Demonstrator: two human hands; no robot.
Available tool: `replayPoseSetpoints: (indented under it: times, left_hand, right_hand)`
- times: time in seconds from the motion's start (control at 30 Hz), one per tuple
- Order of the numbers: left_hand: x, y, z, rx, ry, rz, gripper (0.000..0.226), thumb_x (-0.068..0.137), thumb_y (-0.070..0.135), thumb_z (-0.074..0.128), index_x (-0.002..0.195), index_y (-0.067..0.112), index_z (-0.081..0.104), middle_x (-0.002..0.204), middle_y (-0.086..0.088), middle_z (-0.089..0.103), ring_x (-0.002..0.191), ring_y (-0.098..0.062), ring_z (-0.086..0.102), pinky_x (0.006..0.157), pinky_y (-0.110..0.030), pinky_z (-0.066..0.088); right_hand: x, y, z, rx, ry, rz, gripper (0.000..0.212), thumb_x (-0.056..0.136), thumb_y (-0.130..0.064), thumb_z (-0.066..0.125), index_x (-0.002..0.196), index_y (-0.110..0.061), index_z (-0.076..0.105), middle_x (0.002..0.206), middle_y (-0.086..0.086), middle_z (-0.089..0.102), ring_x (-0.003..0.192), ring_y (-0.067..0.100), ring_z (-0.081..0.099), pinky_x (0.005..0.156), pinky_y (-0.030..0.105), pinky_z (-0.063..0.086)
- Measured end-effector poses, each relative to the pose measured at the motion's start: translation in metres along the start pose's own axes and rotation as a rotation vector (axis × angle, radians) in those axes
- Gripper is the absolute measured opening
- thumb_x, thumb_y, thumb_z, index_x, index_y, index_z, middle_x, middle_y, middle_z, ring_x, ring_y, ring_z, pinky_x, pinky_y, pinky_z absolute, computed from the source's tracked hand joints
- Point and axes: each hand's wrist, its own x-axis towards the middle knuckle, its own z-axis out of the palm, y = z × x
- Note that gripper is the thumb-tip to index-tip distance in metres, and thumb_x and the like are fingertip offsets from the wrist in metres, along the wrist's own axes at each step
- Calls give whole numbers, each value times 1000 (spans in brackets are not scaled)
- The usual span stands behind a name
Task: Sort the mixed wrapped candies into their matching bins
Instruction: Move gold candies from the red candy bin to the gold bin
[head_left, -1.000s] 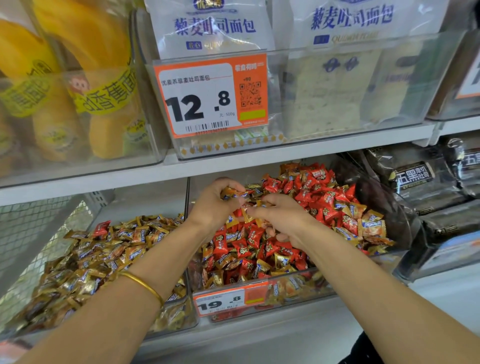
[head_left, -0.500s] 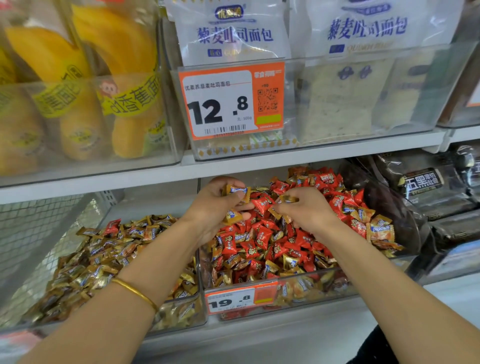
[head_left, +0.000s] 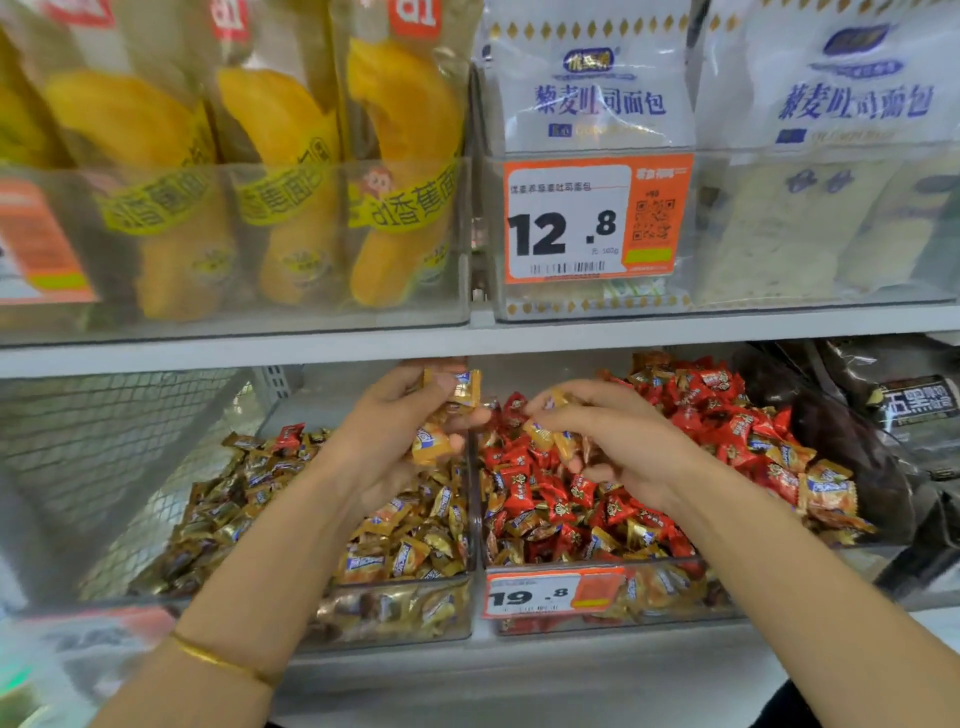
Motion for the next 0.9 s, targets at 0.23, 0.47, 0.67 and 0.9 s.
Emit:
replayPoseSetpoints:
  times: [0.23, 0.47, 0.67, 0.9]
  left_hand:
    - [0, 3, -56, 108, 197, -39, 48, 100, 43, 30, 121, 8, 56, 99, -12, 61, 75, -20, 59, 71, -33, 49]
    - [-3, 5, -80, 277, 115, -4, 52, 99, 49, 17, 139, 25, 41, 150, -3, 34, 142, -31, 19, 116, -48, 11]
    - [0, -13, -52, 642, -10, 224, 27, 96, 21, 51, 118, 34, 60, 123, 18, 56, 117, 0, 48, 96, -15, 37]
    - [20, -36, -10, 801, -89, 321, 34, 88, 6, 59, 109, 34, 62, 115, 25, 49, 119, -6, 50, 109, -33, 35]
  right_hand:
    - [38, -44, 103, -503, -174, -112, 29, 88, -33, 62, 112, -18, 55, 92, 1, 57, 76, 13, 56, 57, 23, 44]
    - [45, -30, 96, -216, -215, 0, 48, 95, -2, 48, 141, -9, 38, 146, 9, 36, 123, 21, 49, 93, 30, 51]
    - [20, -13, 31, -192, 64, -113, 31, 89, 17, 40, 86, -6, 61, 93, 15, 60, 78, 22, 65, 65, 29, 58]
    - [57, 35, 28, -808, -136, -164, 26, 80, -4, 69, 105, -7, 63, 106, 9, 64, 97, 22, 62, 87, 39, 51]
